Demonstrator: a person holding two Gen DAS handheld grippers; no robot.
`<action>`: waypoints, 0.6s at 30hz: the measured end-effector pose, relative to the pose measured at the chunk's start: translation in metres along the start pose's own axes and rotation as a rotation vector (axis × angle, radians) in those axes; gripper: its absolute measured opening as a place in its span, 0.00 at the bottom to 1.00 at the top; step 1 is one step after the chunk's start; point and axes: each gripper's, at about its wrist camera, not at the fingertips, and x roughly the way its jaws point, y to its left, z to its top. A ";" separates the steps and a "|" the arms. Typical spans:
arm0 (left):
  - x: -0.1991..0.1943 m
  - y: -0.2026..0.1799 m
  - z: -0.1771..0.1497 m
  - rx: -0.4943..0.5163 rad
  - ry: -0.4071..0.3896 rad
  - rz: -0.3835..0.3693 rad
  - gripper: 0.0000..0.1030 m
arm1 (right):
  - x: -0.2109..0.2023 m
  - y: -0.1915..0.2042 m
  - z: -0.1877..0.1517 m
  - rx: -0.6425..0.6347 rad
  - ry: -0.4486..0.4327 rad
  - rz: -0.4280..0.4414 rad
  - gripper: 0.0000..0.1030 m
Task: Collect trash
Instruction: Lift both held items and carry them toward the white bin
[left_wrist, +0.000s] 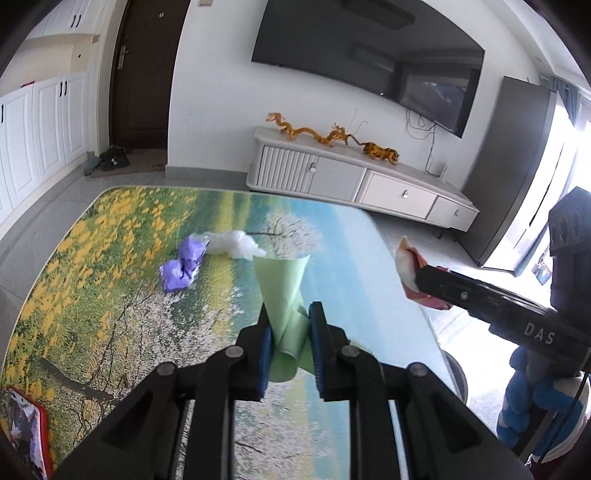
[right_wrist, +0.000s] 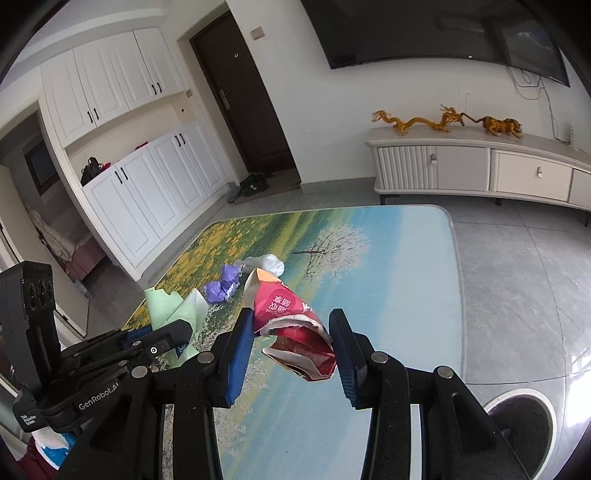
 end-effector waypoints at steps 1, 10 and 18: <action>-0.003 -0.003 0.000 0.003 -0.005 -0.002 0.17 | -0.007 -0.001 -0.001 0.001 -0.010 -0.009 0.38; -0.038 -0.030 0.009 0.030 -0.068 -0.051 0.17 | -0.057 -0.012 0.000 0.030 -0.103 -0.059 0.38; -0.051 -0.048 0.022 0.047 -0.104 -0.111 0.17 | -0.090 -0.034 0.001 0.081 -0.163 -0.101 0.38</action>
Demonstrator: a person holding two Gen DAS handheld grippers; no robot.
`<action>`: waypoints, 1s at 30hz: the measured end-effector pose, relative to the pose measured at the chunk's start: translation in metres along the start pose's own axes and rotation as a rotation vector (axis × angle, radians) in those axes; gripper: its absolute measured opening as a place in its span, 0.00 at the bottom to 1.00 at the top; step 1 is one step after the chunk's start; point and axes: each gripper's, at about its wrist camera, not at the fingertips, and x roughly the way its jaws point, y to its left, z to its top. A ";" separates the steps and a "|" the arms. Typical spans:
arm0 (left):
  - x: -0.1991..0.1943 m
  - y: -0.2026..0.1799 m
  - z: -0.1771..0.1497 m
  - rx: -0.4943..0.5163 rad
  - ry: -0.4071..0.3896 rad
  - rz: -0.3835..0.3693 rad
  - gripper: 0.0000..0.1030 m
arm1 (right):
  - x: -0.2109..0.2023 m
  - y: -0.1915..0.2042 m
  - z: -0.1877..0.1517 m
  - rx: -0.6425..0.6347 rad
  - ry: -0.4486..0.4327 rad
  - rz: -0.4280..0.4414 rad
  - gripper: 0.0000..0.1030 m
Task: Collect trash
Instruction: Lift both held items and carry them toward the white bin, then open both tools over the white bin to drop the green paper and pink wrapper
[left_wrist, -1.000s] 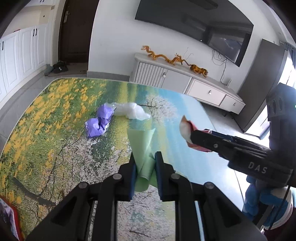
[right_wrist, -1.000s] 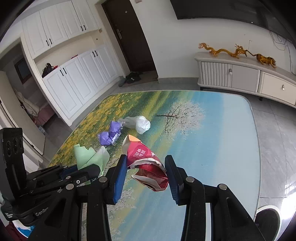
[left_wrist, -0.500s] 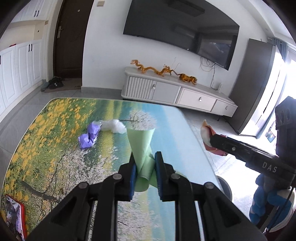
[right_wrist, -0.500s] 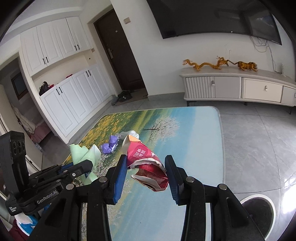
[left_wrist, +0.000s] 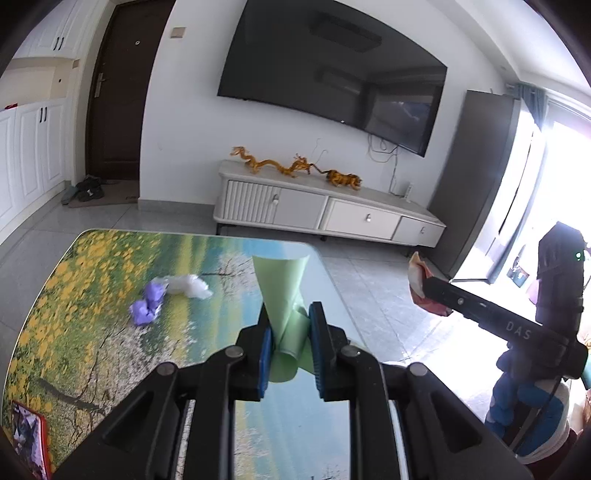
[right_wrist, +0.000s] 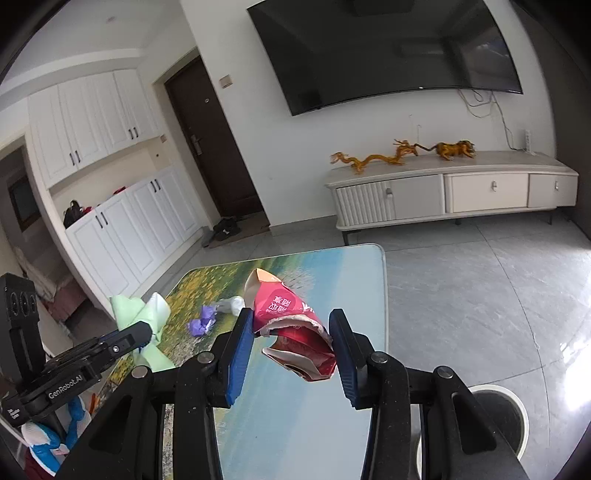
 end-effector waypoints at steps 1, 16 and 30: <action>0.000 -0.002 0.001 0.004 0.000 -0.008 0.17 | -0.003 -0.005 0.000 0.012 -0.006 -0.010 0.38; 0.038 -0.067 0.018 0.141 0.047 -0.133 0.17 | -0.040 -0.089 -0.002 0.195 -0.073 -0.190 0.38; 0.137 -0.172 -0.018 0.339 0.255 -0.254 0.17 | -0.054 -0.199 -0.064 0.458 0.055 -0.388 0.39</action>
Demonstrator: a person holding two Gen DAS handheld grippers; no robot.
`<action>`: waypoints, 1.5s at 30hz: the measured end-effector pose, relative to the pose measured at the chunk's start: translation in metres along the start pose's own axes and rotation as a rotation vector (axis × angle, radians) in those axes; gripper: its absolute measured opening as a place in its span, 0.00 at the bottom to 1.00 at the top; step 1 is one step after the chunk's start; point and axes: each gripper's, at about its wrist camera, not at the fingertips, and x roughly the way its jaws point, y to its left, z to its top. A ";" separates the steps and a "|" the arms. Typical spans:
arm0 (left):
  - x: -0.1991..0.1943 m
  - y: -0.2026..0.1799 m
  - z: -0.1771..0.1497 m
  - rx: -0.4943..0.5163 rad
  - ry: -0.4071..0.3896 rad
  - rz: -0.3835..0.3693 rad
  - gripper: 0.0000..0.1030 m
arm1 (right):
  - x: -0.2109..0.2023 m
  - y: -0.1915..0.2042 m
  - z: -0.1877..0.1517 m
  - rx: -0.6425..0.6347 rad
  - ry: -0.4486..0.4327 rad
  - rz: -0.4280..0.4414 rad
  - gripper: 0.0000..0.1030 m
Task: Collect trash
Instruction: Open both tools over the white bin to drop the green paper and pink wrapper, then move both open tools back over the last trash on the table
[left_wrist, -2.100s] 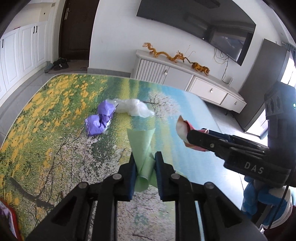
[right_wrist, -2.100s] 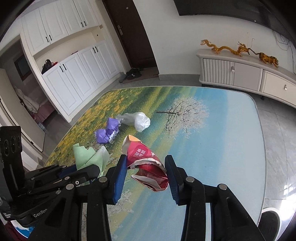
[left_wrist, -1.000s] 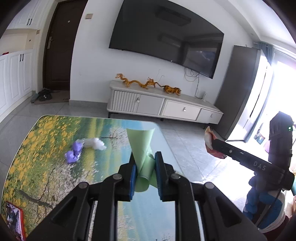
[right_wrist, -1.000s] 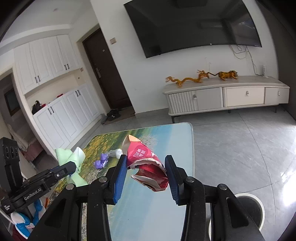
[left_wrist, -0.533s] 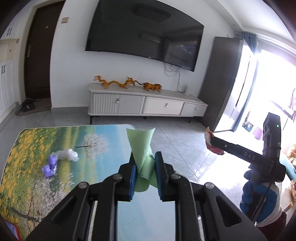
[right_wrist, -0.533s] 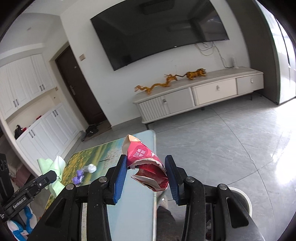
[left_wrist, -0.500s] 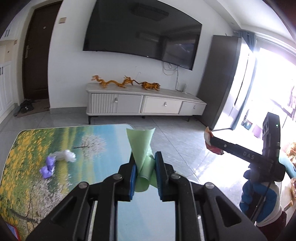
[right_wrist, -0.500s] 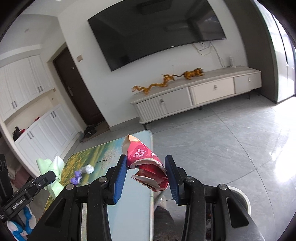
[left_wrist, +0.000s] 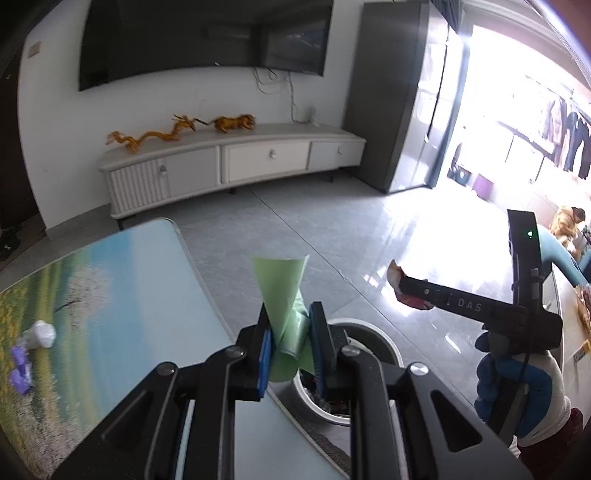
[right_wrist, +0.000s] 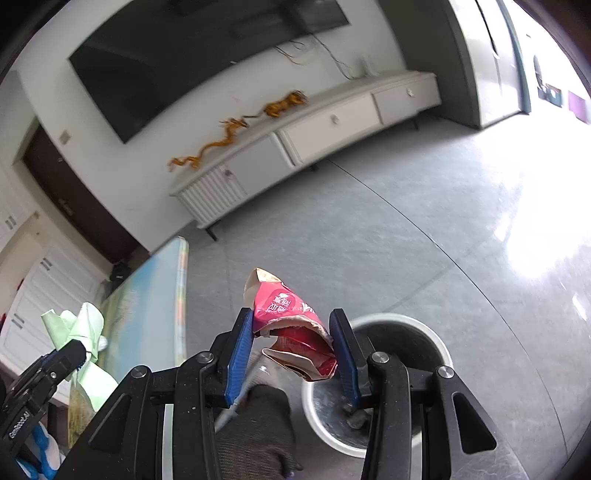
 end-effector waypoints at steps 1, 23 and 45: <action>0.009 -0.004 0.000 0.006 0.015 -0.010 0.17 | 0.004 -0.010 -0.001 0.017 0.015 -0.018 0.39; 0.151 -0.060 -0.011 -0.019 0.279 -0.211 0.41 | 0.060 -0.092 -0.025 0.214 0.174 -0.197 0.53; 0.012 0.032 0.021 -0.111 -0.001 0.035 0.42 | 0.001 0.006 0.010 0.036 0.034 -0.035 0.53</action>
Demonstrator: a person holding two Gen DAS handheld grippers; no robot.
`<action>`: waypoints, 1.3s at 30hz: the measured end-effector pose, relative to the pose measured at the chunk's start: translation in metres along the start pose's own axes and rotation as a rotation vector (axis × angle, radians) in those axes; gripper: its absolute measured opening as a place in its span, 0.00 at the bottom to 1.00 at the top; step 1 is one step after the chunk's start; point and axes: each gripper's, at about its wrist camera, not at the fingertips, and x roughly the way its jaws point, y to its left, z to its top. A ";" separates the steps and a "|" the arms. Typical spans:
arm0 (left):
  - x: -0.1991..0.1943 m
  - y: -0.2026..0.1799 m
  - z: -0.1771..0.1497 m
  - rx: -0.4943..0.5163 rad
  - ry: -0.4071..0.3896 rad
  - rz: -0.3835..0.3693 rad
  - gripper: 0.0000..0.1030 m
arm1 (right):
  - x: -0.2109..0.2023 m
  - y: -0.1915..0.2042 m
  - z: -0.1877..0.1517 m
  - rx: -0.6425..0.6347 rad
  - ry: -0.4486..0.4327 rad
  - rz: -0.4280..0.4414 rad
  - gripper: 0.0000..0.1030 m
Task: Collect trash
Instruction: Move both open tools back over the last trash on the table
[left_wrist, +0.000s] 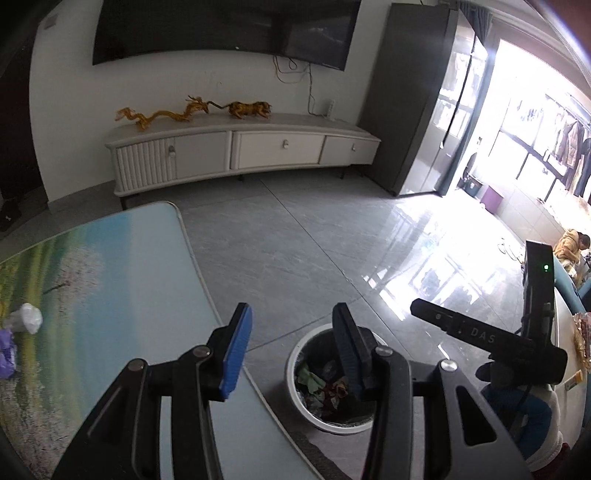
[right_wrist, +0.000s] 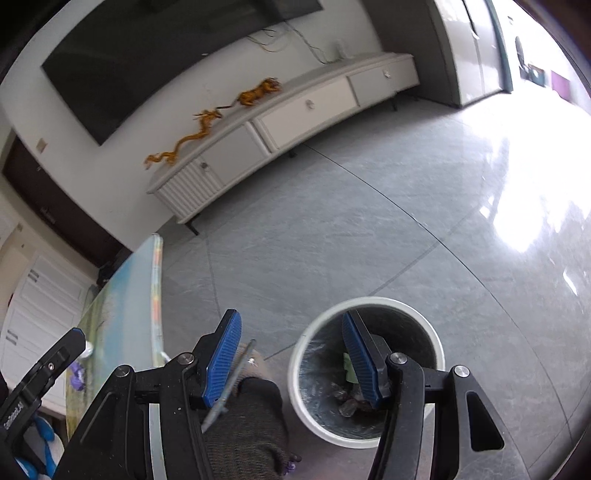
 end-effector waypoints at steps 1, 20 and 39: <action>-0.010 0.007 0.002 -0.005 -0.020 0.018 0.42 | -0.004 0.012 0.002 -0.024 -0.009 0.014 0.53; -0.135 0.122 0.021 -0.112 -0.241 0.268 0.46 | -0.048 0.200 0.028 -0.354 -0.117 0.268 0.53; -0.136 0.277 -0.033 -0.310 -0.083 0.426 0.48 | 0.051 0.357 0.002 -0.603 0.062 0.418 0.58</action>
